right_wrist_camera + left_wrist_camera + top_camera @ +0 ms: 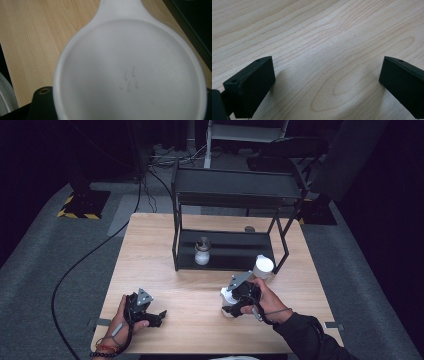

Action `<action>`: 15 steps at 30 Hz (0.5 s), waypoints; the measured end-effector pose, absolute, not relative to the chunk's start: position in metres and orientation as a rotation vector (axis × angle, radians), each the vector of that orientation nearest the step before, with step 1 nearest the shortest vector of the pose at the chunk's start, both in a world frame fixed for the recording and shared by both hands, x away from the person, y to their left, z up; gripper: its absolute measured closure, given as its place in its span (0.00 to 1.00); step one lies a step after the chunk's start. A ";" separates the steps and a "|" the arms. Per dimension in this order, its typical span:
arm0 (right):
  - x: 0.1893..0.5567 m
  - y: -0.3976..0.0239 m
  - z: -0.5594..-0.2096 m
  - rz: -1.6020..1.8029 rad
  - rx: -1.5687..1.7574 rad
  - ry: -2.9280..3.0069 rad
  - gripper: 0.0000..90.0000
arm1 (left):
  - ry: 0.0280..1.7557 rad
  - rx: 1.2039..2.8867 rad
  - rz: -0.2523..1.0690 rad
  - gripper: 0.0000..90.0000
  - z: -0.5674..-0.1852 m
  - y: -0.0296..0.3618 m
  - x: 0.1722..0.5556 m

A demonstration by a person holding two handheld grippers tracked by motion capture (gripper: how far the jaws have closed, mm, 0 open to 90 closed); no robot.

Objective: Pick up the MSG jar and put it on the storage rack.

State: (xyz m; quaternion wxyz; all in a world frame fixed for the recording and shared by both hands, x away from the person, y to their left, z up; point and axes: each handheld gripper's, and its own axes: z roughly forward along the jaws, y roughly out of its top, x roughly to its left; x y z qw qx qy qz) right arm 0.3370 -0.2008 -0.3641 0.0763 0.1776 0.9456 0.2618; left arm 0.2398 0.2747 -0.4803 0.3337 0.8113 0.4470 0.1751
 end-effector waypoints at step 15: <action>0.340 -0.200 -0.356 0.812 0.573 2.802 0.33 | 1.166 2.118 0.457 0.00 -0.480 0.275 0.240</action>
